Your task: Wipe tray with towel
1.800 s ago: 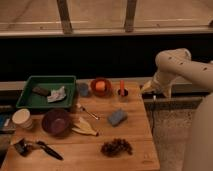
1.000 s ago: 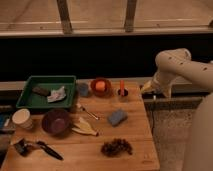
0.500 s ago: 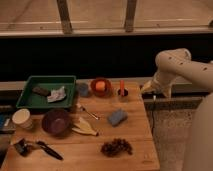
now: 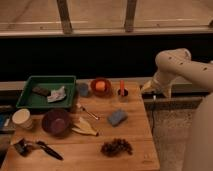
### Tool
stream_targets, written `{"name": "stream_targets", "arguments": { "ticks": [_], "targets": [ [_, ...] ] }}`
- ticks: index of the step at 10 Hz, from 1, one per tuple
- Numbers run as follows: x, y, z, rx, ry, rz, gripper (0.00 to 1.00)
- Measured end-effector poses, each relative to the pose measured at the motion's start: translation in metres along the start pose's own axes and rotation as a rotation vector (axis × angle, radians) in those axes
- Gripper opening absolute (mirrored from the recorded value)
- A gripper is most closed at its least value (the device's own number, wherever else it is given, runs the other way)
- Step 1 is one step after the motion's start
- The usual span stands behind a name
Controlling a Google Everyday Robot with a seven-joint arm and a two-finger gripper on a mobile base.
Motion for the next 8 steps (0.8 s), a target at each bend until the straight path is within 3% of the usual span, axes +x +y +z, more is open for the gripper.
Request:
{"name": "stream_targets", "arguments": {
  "ticks": [2,4,6,8],
  "targets": [
    [0.000,0.001,-0.001,-0.004,-0.003,-0.006,0.80],
    [-0.003,0.015,-0.009,-0.015,-0.008,-0.055,0.80],
    [-0.005,0.050,-0.019,-0.023,-0.022,-0.127,0.80],
    [-0.001,0.102,-0.030,-0.031,-0.035,-0.224,0.80]
  ]
}}
